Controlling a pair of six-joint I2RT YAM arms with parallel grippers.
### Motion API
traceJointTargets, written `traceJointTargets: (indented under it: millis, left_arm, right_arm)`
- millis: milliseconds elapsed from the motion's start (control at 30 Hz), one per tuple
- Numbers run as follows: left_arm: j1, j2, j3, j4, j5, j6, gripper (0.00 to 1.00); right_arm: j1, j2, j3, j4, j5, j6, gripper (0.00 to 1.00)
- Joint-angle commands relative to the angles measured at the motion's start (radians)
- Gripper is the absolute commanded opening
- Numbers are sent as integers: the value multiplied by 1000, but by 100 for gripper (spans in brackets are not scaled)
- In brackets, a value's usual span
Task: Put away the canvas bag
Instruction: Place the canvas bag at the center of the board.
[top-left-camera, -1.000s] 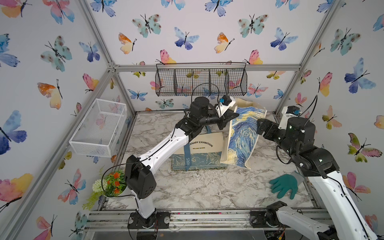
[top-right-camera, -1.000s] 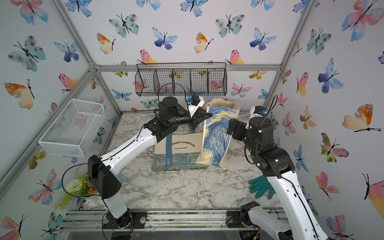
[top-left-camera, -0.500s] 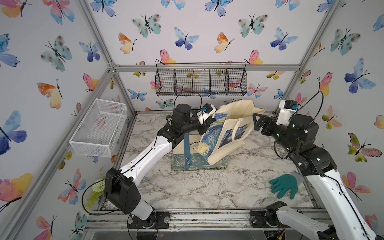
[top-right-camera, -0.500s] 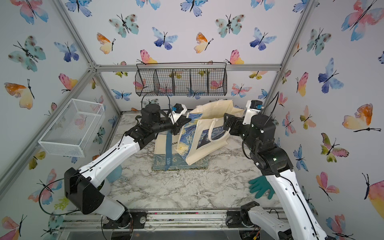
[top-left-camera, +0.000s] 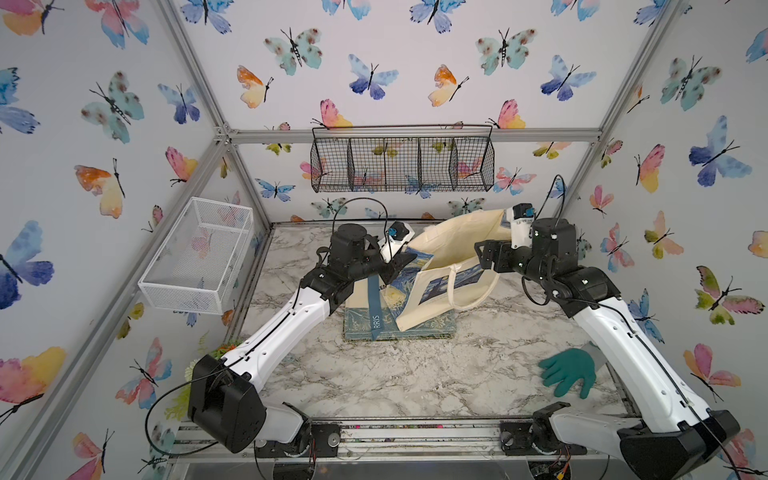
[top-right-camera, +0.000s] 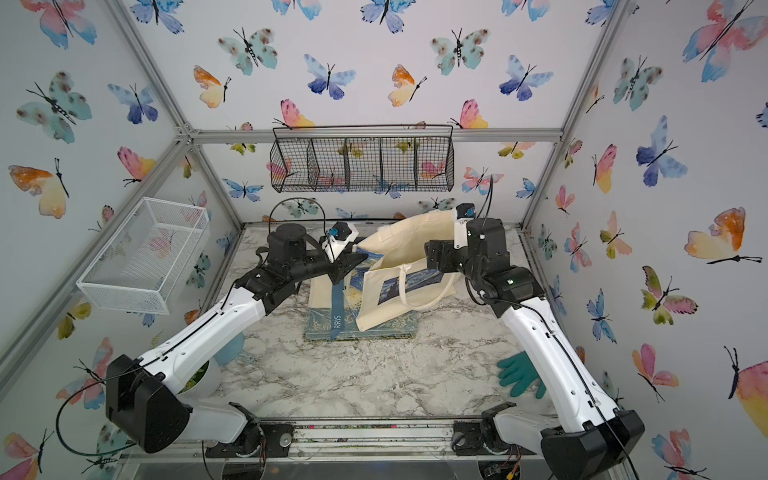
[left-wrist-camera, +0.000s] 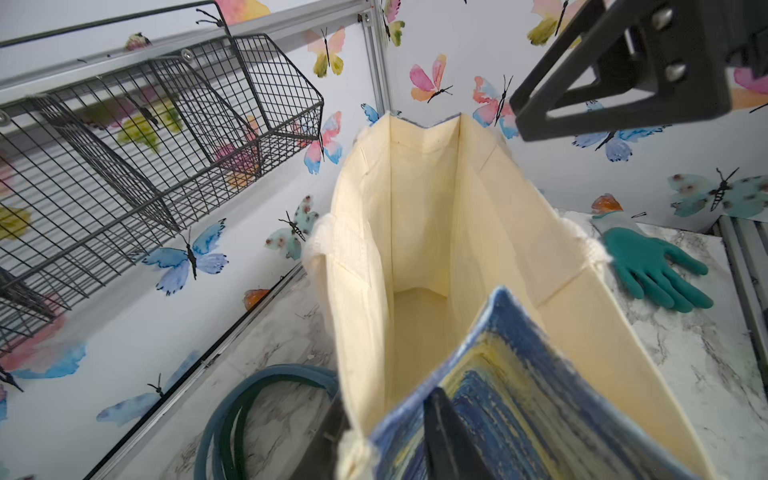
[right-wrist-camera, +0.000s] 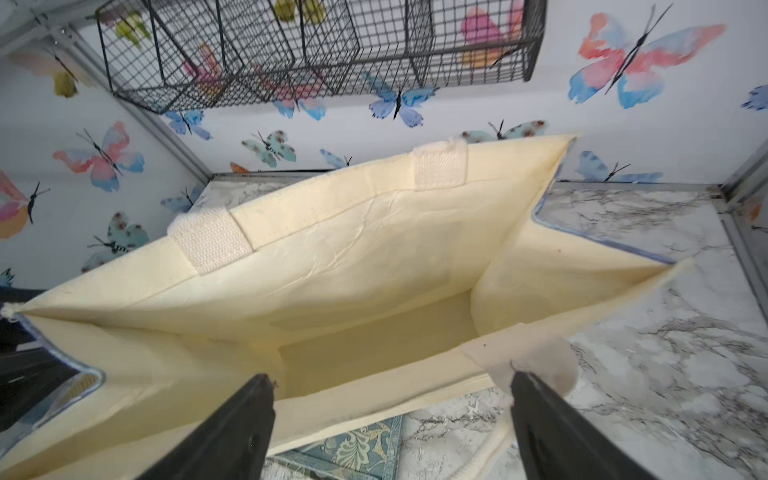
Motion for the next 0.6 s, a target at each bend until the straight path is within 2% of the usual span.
traceJointTargets:
  millis: [0, 167, 333, 433, 567]
  left_arm:
    - [1, -55, -41, 62, 91, -61, 40]
    - [0, -85, -93, 67, 140, -98, 45]
    - [-1, -127, -151, 67, 115, -117, 46]
    - [-1, -148, -169, 61, 80, -118, 47]
    - [0, -142, -161, 46, -21, -127, 48]
  right_arm:
    - [-1, -44, -28, 13, -142, -61, 92]
    - [0, -15, 23, 0, -331, -131, 87]
    - [31, 35, 84, -26, -470, -129, 82]
    - [84, 48, 110, -47, -526, -132, 79]
    - [106, 42, 103, -47, -723, -122, 74]
